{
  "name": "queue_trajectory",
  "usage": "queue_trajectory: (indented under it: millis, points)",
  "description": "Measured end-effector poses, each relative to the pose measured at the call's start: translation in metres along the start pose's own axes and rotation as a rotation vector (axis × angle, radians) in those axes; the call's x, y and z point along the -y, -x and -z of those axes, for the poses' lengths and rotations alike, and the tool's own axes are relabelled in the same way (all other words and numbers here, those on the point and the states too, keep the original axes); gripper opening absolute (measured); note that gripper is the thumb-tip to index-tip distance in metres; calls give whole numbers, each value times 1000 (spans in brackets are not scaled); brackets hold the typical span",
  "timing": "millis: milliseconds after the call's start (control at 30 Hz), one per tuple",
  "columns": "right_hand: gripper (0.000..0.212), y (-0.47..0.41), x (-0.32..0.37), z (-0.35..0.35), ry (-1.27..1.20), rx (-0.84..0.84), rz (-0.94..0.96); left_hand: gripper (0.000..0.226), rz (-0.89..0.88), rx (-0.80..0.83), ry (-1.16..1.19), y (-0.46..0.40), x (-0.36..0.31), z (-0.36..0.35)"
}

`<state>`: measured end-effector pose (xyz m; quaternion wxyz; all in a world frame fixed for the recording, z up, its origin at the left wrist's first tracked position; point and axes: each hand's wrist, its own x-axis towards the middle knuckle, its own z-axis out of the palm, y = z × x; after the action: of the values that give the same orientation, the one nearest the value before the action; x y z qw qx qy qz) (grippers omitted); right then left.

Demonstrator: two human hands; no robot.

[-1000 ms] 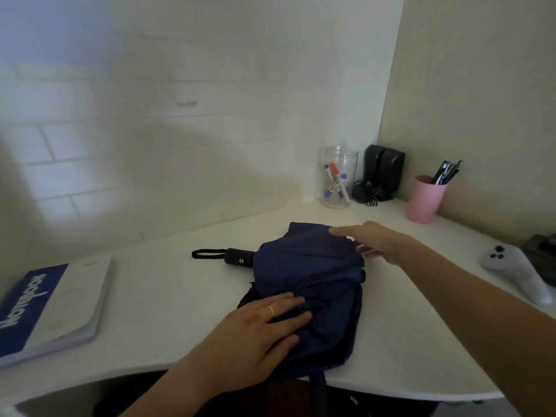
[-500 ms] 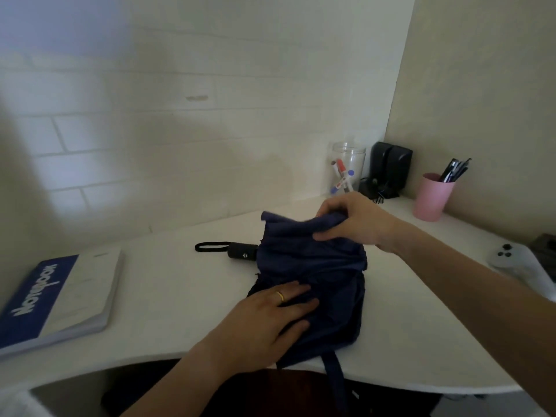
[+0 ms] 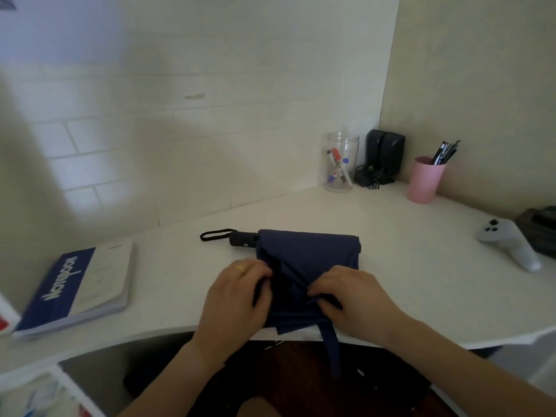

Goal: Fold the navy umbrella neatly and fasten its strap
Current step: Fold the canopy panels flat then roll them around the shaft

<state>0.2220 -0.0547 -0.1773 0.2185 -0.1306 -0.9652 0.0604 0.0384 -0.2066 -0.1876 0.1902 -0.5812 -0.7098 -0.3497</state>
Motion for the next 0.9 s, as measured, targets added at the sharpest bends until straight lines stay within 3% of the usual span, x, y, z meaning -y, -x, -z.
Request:
queue_trajectory:
  millis: [67,167,233,300,367,433,500,533,600,667,800,900]
  points:
    - [29,3,3,3,-8,8,21,19,-32,-133,68,-5,-5,11]
    - [39,2,8,11,-6,68,23,32,-299,168,-53,-18,-11,13]
    - [45,-1,7,17,-48,120,-3,52,-252,368,-121,-23,-5,13]
    - [40,-8,0,22,-123,179,-40,62,-152,434,-74,-25,8,13]
    - [22,-21,-10,27,-207,242,-88,58,-140,466,-35,-27,14,13]
    - [9,-40,-22,32,-246,177,-132,42,-200,470,-53,-28,13,12]
    - [24,-67,-37,35,-118,50,-165,29,-255,485,-86,-26,12,9]
    - [41,-82,-45,37,-39,86,-204,30,-264,491,-88,-25,12,7]
    - [76,-107,-58,41,-31,348,-345,32,-264,499,-80,-22,13,6]
    - [88,-126,-66,44,-99,580,-436,32,-269,475,-67,-18,15,6]
    - [43,-132,-63,47,-82,738,-340,33,-273,458,-61,-13,17,7]
    - [32,-126,-61,38,-2,647,-268,32,-261,447,-49,-12,18,6]
